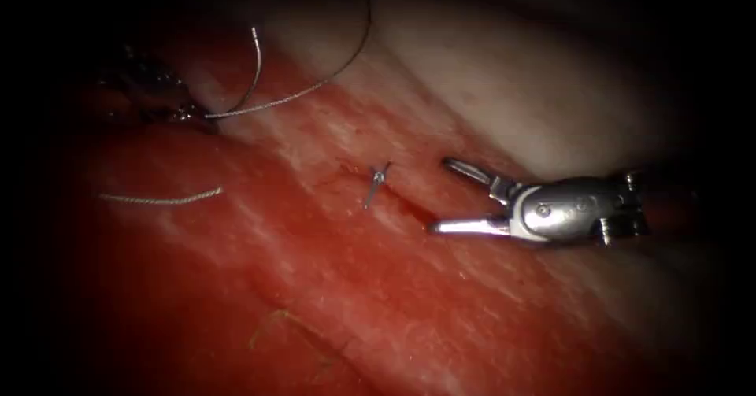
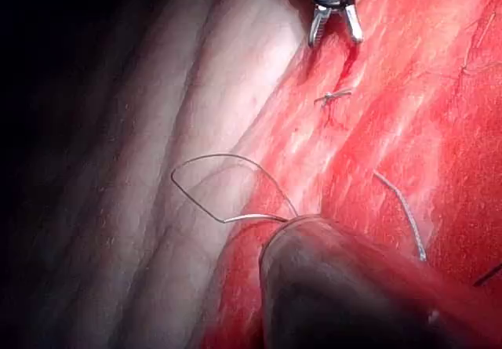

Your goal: Wound Closure

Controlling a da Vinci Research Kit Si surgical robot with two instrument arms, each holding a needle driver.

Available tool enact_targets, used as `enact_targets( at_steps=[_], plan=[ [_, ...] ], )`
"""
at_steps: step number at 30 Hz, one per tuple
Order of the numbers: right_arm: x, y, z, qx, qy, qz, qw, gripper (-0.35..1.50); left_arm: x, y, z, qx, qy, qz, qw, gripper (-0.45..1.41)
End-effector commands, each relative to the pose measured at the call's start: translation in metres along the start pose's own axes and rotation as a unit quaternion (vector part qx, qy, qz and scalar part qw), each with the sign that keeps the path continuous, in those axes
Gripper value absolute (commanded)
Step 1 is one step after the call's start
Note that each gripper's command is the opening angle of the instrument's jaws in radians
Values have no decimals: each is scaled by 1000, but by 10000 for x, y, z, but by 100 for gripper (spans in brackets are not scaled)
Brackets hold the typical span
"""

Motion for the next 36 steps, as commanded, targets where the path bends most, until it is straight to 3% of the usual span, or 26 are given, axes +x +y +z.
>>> enact_targets(
  at_steps=[1,7,11,14,15,16,18,19,21,22,30,36],
  plan=[
    [-5,-7,5,1,0,1,1000,89,2,1,7,-1,1,0,1000,-45],
    [4,-2,5,-3,4,38,999,91,12,13,1,47,1,25,999,-45],
    [19,5,6,-23,-4,93,995,101,30,24,2,76,34,48,995,-45],
    [35,12,8,-48,-23,152,987,94,50,34,3,96,66,60,991,-45],
    [41,15,8,-63,-30,168,983,91,56,38,4,105,73,65,990,-45],
    [52,22,9,-106,-51,224,968,89,69,46,5,131,86,73,985,-45],
    [56,25,10,-118,-55,251,959,88,74,49,6,143,90,75,983,-45],
    [61,32,13,-144,-55,301,941,93,83,56,6,159,104,76,979,-45],
    [63,34,14,-154,-55,312,936,93,86,58,5,169,110,78,976,-45],
    [66,36,18,-173,-74,318,929,93,92,64,4,192,123,82,970,-45],
    [72,35,44,-230,-100,313,916,96,110,90,5,225,145,91,959,-45],
    [80,36,50,-246,-117,280,920,100,119,112,4,245,152,97,953,-45]
  ],
)
